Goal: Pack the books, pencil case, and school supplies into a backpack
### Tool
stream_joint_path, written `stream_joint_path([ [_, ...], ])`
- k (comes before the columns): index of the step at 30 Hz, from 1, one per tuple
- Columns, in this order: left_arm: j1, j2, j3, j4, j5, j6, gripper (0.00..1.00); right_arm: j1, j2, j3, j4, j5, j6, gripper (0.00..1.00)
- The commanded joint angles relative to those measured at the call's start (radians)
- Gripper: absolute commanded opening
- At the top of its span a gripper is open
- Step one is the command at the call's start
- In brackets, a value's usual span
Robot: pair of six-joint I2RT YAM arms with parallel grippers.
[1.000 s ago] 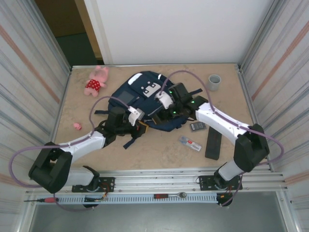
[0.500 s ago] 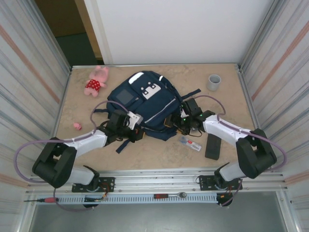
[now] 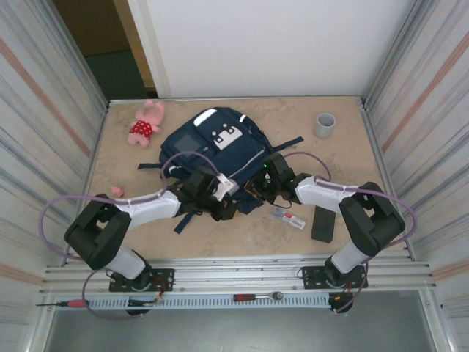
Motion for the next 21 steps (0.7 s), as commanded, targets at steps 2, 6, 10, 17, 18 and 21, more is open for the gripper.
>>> stream_joint_path([
  [2, -0.075, -0.015, 0.075, -0.031, 0.114, 0.07, 0.21, -0.001, 0.027, 0.067, 0.101, -0.024, -0.009, 0.18],
  [6, -0.027, -0.083, 0.028, -0.008, 0.044, 0.06, 0.41, -0.027, -0.01, 0.086, 0.021, -0.081, -0.167, 0.19],
  [10, 0.06, -0.189, -0.025, -0.024, 0.028, 0.171, 0.64, -0.068, -0.046, 0.138, -0.132, -0.176, -0.398, 0.17],
  [17, 0.105, -0.337, -0.049, -0.1, -0.188, 0.571, 0.75, -0.129, -0.051, 0.212, -0.269, -0.333, -0.6, 0.13],
  [18, 0.124, -0.334, -0.047, -0.101, -0.199, 0.597, 0.75, -0.136, -0.052, 0.215, -0.274, -0.348, -0.607, 0.13],
  [21, 0.146, -0.325, -0.054, -0.083, -0.256, 0.682, 0.77, -0.149, -0.052, 0.232, -0.304, -0.374, -0.638, 0.12],
])
